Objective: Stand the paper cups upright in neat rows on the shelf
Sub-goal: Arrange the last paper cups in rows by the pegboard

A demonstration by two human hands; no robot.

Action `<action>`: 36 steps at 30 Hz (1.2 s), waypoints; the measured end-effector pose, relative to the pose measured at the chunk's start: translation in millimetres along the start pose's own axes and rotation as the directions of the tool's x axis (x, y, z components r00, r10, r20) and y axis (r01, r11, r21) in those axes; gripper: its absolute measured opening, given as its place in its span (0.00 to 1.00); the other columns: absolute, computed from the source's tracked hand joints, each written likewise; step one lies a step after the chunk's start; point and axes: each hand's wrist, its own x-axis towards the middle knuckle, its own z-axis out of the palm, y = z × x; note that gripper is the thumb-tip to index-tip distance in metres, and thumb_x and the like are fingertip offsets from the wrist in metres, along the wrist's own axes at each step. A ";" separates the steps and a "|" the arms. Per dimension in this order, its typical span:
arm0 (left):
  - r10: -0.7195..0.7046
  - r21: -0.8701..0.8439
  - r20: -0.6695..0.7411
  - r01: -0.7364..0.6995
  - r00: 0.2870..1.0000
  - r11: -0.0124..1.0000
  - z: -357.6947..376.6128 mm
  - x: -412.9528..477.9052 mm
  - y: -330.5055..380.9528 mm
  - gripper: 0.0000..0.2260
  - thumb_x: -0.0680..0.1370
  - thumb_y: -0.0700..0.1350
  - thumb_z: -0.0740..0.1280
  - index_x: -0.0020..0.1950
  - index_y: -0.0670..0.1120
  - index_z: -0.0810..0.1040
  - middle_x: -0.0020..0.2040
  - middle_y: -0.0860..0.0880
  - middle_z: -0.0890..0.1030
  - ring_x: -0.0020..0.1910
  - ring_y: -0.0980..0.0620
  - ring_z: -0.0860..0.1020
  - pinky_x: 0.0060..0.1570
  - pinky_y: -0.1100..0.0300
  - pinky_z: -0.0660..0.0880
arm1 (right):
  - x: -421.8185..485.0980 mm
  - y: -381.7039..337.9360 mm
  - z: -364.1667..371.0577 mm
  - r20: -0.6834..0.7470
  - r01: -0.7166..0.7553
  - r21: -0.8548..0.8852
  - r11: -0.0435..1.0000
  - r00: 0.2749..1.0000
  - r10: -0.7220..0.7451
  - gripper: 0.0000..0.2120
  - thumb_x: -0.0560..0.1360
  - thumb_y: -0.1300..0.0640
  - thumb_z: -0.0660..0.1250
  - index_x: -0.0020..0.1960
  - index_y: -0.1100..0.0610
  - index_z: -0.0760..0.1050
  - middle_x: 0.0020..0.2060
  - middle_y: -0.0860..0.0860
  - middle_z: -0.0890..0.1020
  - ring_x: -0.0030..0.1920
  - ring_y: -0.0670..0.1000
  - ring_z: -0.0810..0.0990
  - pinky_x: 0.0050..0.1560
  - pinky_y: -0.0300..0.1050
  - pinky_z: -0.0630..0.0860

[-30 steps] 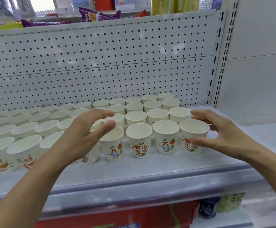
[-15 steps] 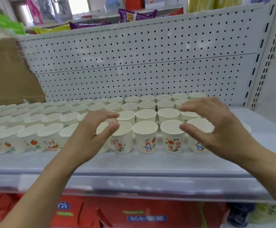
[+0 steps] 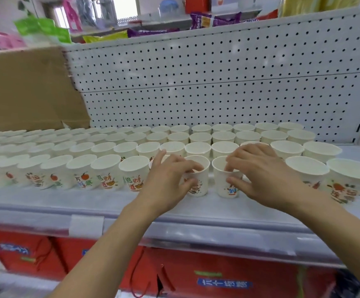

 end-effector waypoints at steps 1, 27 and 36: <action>-0.001 -0.014 -0.005 0.000 1.000 1.000 0.7 0.4 -0.8 0.14 0.75 0.48 0.70 0.60 0.56 0.78 0.52 0.55 0.79 0.60 0.59 0.71 0.75 0.51 0.45 | 0.3 -0.2 0.1 0.000 -0.006 -0.002 1.000 1.000 0.006 0.10 0.74 0.48 0.64 0.49 0.52 0.79 0.50 0.47 0.81 0.60 0.54 0.74 0.65 0.51 0.60; -0.060 0.074 0.073 0.055 0.996 0.996 -14.2 7.9 18.9 0.08 0.77 0.49 0.68 0.55 0.58 0.80 0.41 0.63 0.74 0.57 0.60 0.71 0.74 0.52 0.43 | -0.2 -1.5 -6.8 0.037 -0.002 0.038 0.999 0.999 0.000 0.10 0.79 0.48 0.60 0.55 0.50 0.76 0.56 0.45 0.78 0.63 0.50 0.68 0.66 0.45 0.55; -0.081 0.076 0.052 0.077 0.995 0.994 -12.6 4.9 21.2 0.10 0.76 0.50 0.69 0.57 0.58 0.79 0.45 0.63 0.77 0.59 0.60 0.70 0.74 0.50 0.44 | 0.0 -2.4 0.1 0.043 -0.024 0.038 0.999 0.999 0.022 0.12 0.78 0.47 0.60 0.58 0.49 0.75 0.56 0.46 0.78 0.63 0.50 0.69 0.69 0.47 0.55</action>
